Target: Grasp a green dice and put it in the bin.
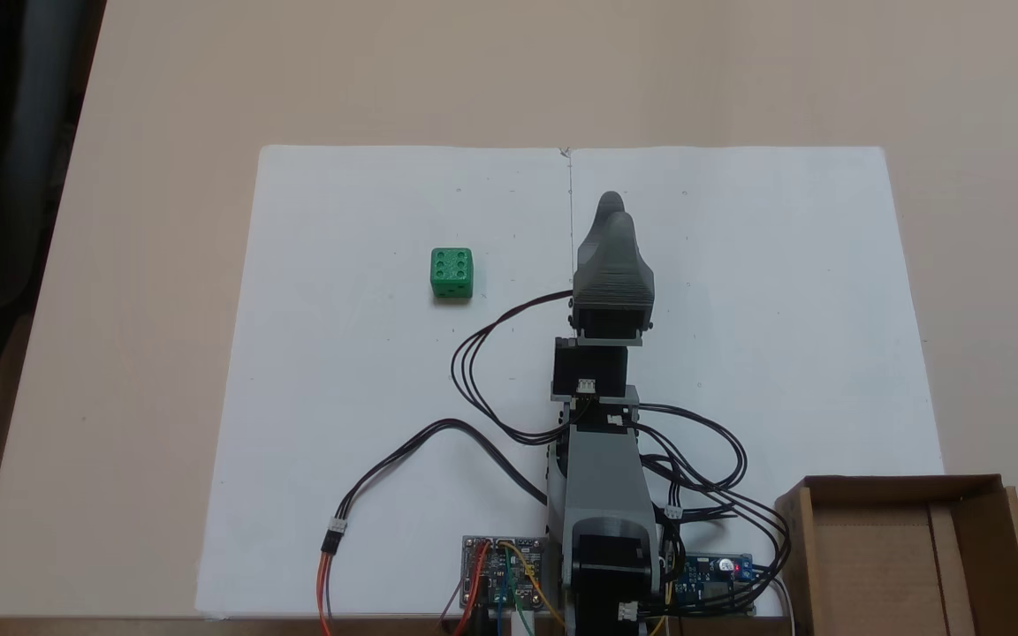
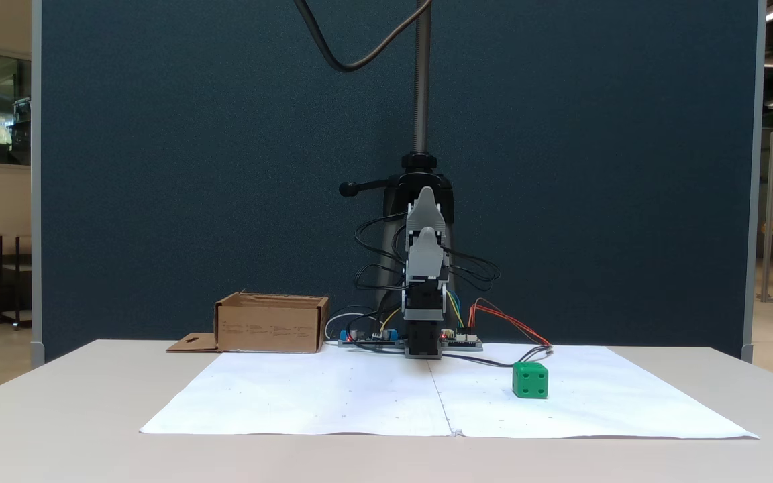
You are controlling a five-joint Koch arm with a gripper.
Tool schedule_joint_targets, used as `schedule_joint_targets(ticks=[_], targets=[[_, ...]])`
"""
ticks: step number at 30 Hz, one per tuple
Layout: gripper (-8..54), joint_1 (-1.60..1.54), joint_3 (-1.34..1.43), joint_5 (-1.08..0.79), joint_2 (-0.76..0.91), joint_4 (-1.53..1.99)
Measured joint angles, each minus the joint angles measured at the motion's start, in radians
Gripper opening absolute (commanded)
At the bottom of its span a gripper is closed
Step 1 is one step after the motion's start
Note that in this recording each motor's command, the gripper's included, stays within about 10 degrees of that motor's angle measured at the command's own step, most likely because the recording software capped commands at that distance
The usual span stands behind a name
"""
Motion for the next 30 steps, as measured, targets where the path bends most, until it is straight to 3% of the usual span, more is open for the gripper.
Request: schedule_joint_targets(ticks=[20, 30], targets=[[42.2, 0.0, 0.0, 0.0, 0.0, -0.038], [42.2, 0.025, -0.187, -0.014, 0.0, 0.663]])
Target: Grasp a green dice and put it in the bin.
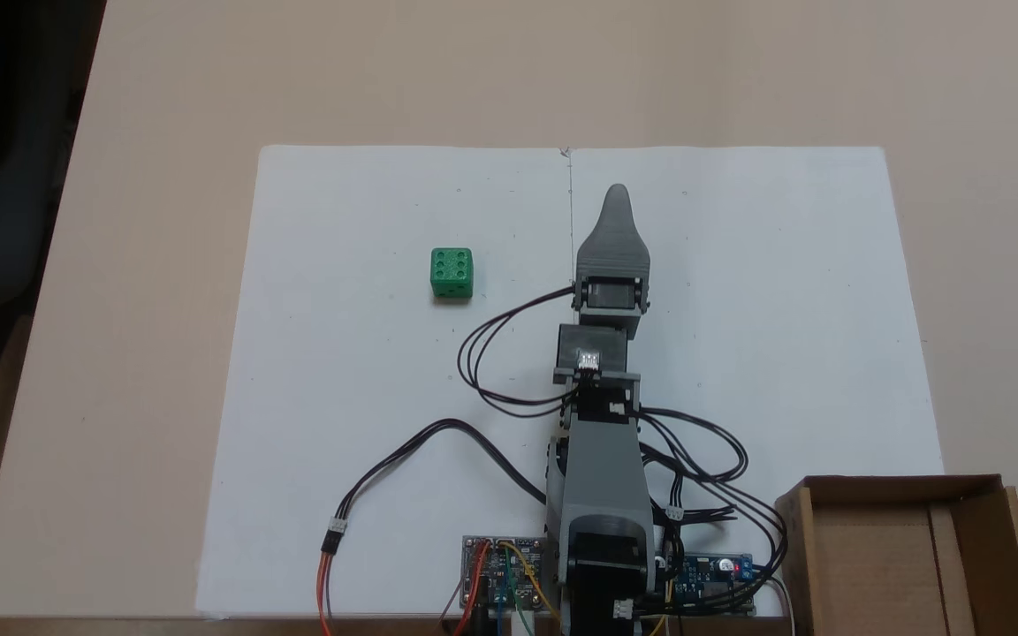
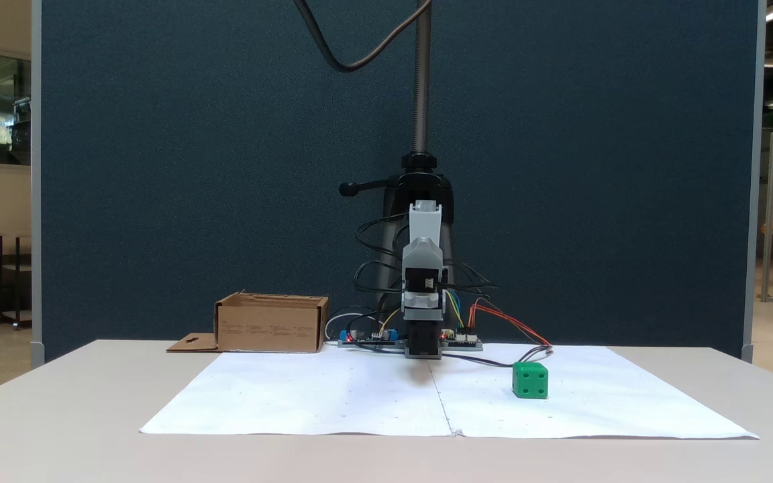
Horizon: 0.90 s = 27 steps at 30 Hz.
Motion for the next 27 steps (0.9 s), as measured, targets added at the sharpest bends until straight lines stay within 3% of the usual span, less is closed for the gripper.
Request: schedule_joint_targets(ticks=[7, 12, 23, 27], targets=[[43.3, -0.012, -0.247, -0.002, 0.0, 0.407], [43.5, -0.012, -0.6, -0.002, -0.014, 0.974], [43.0, -0.026, -1.089, 0.005, -0.095, 1.572], [43.0, -0.028, -1.147, 0.005, -0.109, 1.792]])
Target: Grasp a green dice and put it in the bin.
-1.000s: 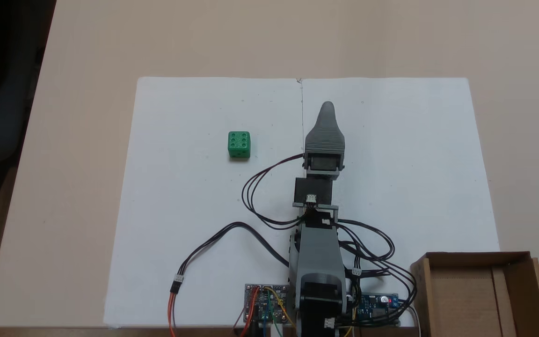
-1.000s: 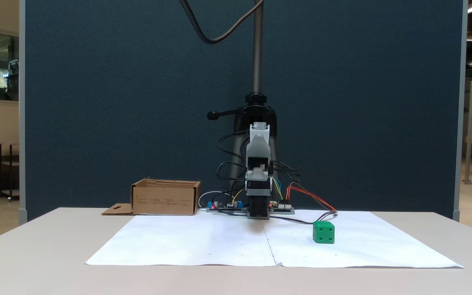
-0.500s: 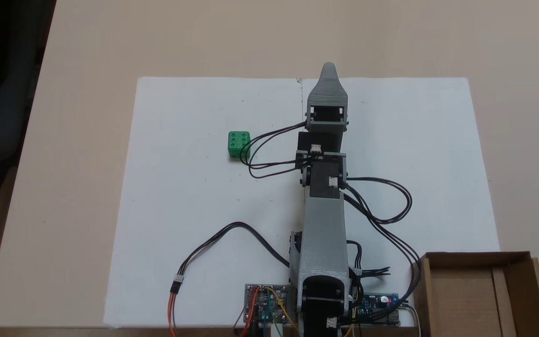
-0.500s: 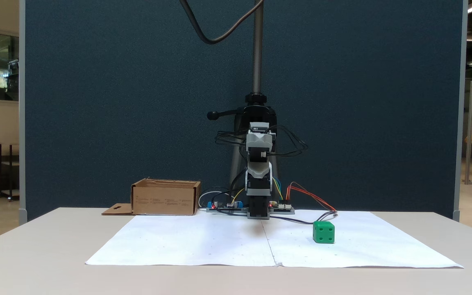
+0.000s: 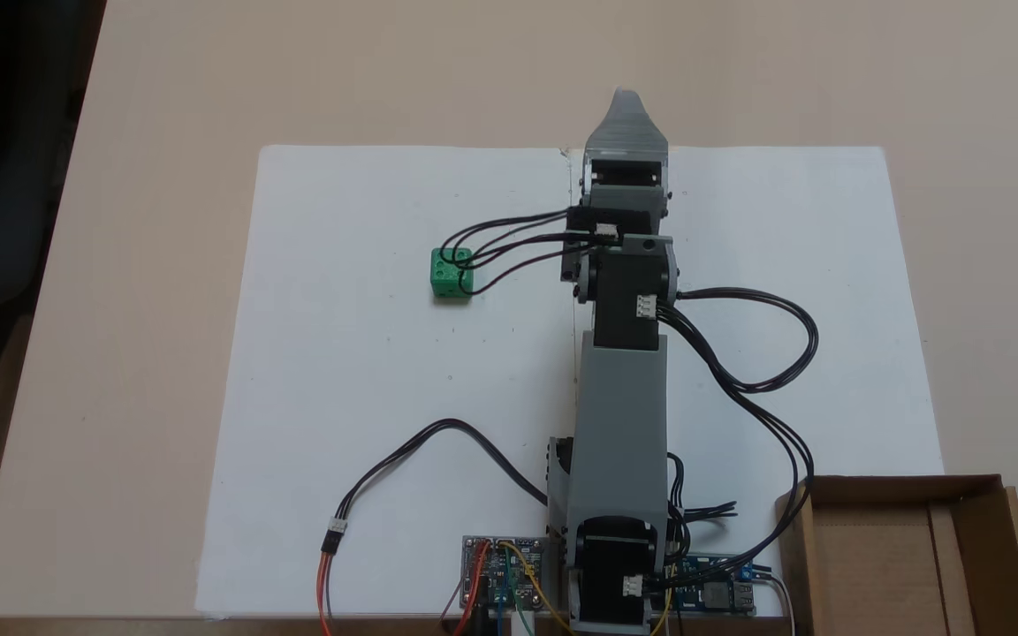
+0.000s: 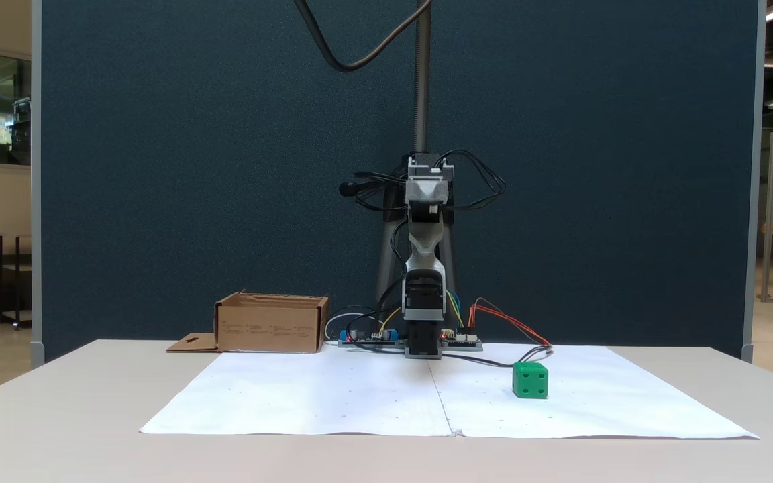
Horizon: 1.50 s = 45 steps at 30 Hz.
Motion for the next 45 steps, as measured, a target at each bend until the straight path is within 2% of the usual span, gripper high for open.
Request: schedule_joint_targets(ticks=[7, 15, 30, 45], targets=[[42.8, -0.023, -0.135, 0.061, -0.087, 0.494], [42.7, -0.245, -0.15, 0.247, -0.172, 0.759], [41.3, -0.508, -0.39, 0.518, -0.379, 0.753], [40.0, -0.704, -0.391, 0.626, -0.531, 0.489]])
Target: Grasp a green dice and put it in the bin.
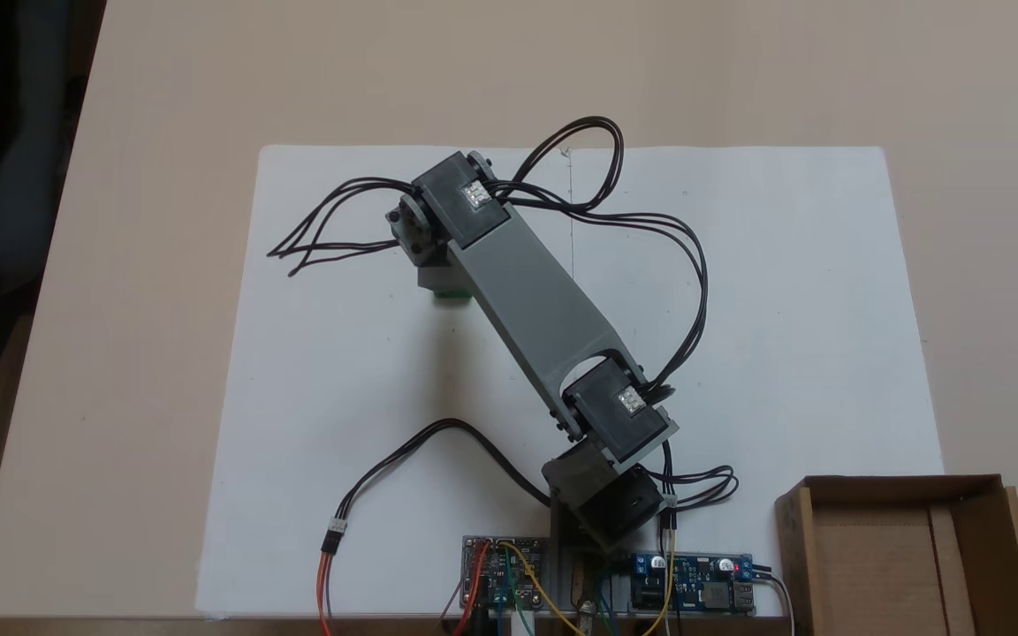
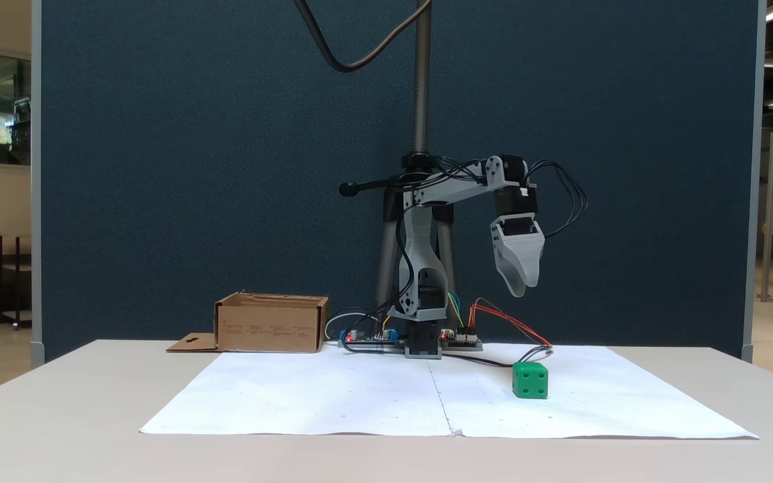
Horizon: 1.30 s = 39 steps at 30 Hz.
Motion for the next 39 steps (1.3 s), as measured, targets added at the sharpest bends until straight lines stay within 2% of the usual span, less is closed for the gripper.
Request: schedule_joint_targets(ticks=[11, 39], targets=[[43.4, 0.032, 0.0, 0.017, -0.143, -0.038], [43.3, 0.052, 0.046, 0.017, -0.199, -0.138]])
